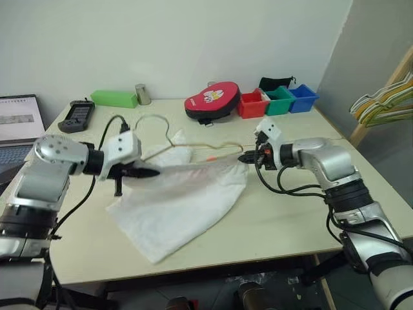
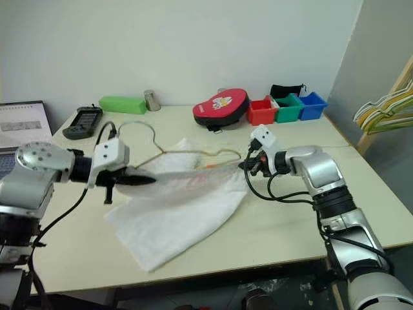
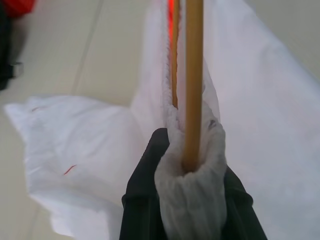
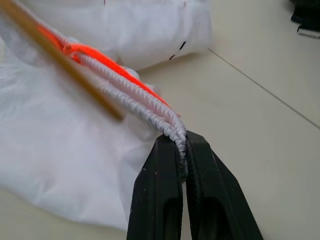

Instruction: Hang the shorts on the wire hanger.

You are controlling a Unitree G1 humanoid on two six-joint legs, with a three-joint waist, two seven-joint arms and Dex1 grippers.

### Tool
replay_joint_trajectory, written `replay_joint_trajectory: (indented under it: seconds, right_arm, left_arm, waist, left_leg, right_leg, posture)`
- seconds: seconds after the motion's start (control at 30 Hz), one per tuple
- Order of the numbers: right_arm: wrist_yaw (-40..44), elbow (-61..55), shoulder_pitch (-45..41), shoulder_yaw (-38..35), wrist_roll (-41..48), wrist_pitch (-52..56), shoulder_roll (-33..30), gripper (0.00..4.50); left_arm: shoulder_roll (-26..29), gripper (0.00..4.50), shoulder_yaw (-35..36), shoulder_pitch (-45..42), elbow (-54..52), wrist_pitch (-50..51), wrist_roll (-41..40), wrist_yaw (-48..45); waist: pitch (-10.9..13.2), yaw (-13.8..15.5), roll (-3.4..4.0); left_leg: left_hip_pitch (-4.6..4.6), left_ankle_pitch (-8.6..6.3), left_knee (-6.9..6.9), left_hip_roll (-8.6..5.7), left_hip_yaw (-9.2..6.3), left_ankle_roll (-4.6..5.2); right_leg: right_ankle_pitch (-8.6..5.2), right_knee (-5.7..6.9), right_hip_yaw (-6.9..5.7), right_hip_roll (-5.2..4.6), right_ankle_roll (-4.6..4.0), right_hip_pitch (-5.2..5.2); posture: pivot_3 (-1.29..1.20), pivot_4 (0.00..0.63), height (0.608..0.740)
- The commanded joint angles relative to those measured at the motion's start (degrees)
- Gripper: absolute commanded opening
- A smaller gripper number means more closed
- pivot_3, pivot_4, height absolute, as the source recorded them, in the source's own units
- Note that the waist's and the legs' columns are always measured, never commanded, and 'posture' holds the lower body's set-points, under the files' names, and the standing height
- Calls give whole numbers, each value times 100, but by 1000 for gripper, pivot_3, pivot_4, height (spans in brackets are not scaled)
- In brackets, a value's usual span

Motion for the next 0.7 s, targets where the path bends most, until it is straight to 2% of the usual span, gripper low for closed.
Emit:
replay_joint_trajectory:
  seconds: [0.03, 0.27, 0.7]
  right_arm:
    - [-53, -364, 19, -184, -110, 48, -375, 49]
    - [-29, -1068, 302, -6, -79, 232, -591, 49]
    - [-84, -1072, 296, -63, -58, 320, -622, 49]
  left_arm:
    - [312, 40, 12, -63, 284, -321, 344, 59]
    - [-19, 40, -38, -549, 680, -427, 290, 334]
    - [206, 40, -231, -429, 781, -806, 483, 65]
  waist:
    - [0, 1, 0]
    - [-3, 34, 0]
    - [-1, -2, 2]
  left_leg:
    - [0, 0, 0, 1, 3, 0]
    - [-1, 1, 6, -3, 11, 1]
    - [-2, 1, 4, -1, 27, 1]
  right_leg:
    - [-3, 0, -4, 1, 5, 1]
    - [-12, -3, -1, -2, 21, 5]
    - [-12, -5, 5, 1, 21, 1]
  posture:
    - [-24, 0, 740]
    - [-47, 2, 740]
    - [-50, 2, 740]
